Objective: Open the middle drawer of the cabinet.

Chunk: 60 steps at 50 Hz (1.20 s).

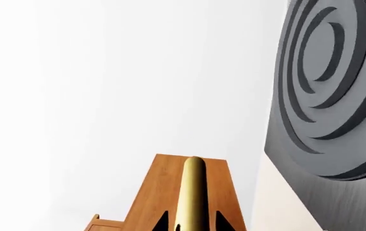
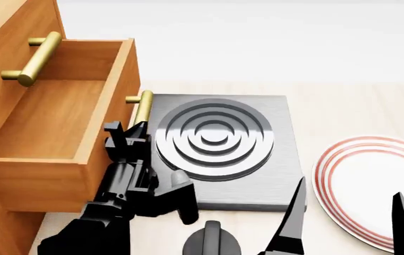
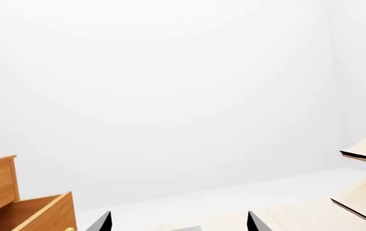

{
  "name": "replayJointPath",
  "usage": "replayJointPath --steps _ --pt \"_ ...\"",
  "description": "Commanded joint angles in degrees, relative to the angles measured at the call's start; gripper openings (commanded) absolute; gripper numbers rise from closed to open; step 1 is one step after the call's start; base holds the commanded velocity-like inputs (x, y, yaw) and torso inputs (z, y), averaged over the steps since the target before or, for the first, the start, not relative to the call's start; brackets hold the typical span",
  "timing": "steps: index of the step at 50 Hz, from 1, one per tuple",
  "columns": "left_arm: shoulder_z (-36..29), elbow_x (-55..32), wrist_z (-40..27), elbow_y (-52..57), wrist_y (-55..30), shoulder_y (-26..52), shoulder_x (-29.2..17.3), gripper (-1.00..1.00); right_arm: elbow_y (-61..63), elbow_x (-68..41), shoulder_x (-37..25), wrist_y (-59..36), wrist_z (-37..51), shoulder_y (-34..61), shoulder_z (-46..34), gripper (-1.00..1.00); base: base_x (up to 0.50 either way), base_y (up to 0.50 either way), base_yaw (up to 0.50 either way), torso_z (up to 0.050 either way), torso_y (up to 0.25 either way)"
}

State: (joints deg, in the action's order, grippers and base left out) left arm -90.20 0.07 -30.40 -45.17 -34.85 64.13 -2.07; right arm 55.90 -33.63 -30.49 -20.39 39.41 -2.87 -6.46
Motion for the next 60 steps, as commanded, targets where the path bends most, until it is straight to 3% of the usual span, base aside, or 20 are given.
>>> replayJointPath --steps 1,20,21,37,45,50,58,60 --pt "-0.4 9.3 -2.6 7.1 -2.7 -1.6 2.1 -1.0 0.1 -0.4 -0.4 0.2 0.5 0.0 0.0 1.0 0.0 0.0 0.0 0.0 0.0" --pt "-0.1 8.6 -4.0 7.7 -2.2 -1.1 2.1 -1.0 0.6 -1.0 -1.2 0.7 1.3 -0.1 0.0 1.0 0.0 0.0 0.0 0.0 0.003" --pt "0.0 8.1 -4.4 7.7 -1.8 -0.8 2.1 1.0 0.2 -1.0 -1.1 0.7 1.2 0.0 -0.1 1.0 0.0 0.0 0.0 0.0 0.0" --pt "-0.1 7.0 -7.9 8.2 -0.7 -0.1 2.1 1.0 0.4 -1.1 -1.6 0.9 1.9 0.2 -0.5 1.0 0.0 0.0 0.0 0.0 0.0" --pt "0.8 -0.9 -12.7 8.1 4.9 1.8 2.1 1.0 0.5 -1.8 -2.2 1.3 2.2 0.0 0.1 1.0 0.0 0.0 0.0 0.0 0.0" --pt "0.5 -0.3 -14.4 12.7 3.8 3.6 2.1 1.0 0.5 -1.7 -2.2 1.4 2.4 0.1 -0.2 1.0 0.0 0.0 0.0 0.0 0.0" --pt "6.9 -7.3 -15.1 19.2 5.6 4.7 -0.1 1.0 0.0 -1.7 -2.3 1.9 2.2 0.0 -0.6 1.0 0.0 0.0 0.0 0.0 0.0" --pt "11.5 -12.0 -14.1 21.4 4.7 4.0 -0.8 1.0 0.1 -1.8 -2.4 2.0 2.3 -0.1 -0.5 1.0 0.0 0.0 0.0 0.0 0.0"
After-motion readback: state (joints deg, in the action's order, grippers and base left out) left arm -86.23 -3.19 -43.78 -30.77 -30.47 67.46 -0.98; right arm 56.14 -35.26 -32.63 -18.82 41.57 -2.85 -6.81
